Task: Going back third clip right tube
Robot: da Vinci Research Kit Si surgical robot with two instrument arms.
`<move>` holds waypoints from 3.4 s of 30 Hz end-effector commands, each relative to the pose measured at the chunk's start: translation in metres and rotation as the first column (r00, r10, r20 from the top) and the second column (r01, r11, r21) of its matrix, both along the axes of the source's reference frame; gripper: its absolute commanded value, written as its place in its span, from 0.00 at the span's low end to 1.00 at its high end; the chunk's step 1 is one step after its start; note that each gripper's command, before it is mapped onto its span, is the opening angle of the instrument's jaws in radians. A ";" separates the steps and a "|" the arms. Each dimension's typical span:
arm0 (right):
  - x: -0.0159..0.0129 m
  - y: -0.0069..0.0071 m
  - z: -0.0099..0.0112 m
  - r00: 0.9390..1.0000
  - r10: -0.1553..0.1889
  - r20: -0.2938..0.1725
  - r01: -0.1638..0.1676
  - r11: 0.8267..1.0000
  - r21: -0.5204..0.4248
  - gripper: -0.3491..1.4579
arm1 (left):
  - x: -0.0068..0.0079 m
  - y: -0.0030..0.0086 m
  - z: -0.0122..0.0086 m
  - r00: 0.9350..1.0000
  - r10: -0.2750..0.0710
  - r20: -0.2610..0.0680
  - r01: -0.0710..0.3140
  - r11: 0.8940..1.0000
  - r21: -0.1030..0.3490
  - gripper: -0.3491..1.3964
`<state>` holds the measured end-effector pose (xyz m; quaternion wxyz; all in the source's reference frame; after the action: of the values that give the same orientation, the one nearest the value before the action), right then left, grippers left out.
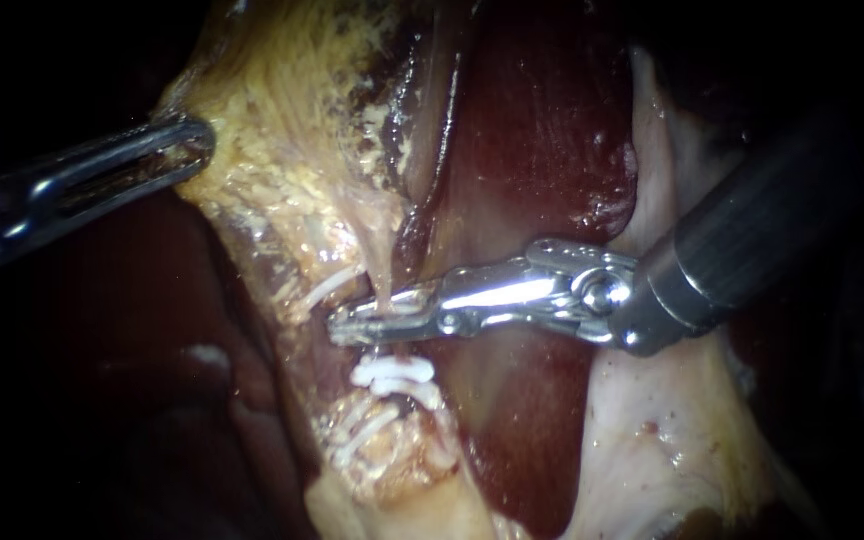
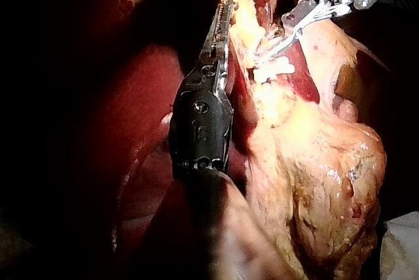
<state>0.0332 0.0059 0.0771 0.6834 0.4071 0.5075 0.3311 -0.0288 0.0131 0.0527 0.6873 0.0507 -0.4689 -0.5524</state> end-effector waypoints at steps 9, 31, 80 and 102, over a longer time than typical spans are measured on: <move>0.0001 0.0001 0.0002 1.000 -0.005 0.012 0.006 0.995 -0.100 0.48 | 0.0000 -0.0001 0.0000 1.000 -0.001 -0.001 0.001 1.000 0.000 0.00; -0.0023 -0.0011 -0.0017 0.999 -0.031 -0.045 0.019 0.970 -0.243 0.52 | 0.0001 -0.0002 -0.0002 1.000 -0.001 -0.001 0.001 1.000 0.000 0.00; -0.0132 0.0026 -0.0081 0.985 -0.123 -0.124 0.027 0.808 -0.588 0.52 | 0.0000 -0.0004 -0.0004 1.000 -0.003 -0.002 0.003 1.000 -0.001 0.00; -0.0127 0.0021 -0.0089 0.985 -0.123 -0.123 0.026 0.801 -0.598 0.52 | -0.0066 -0.0009 0.0085 0.999 0.050 -0.017 -0.050 0.999 0.015 0.00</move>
<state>0.0207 0.0080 0.0682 0.7472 0.2166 0.6209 0.0962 -0.0358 0.0124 0.0613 0.7045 0.0618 -0.4580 -0.5386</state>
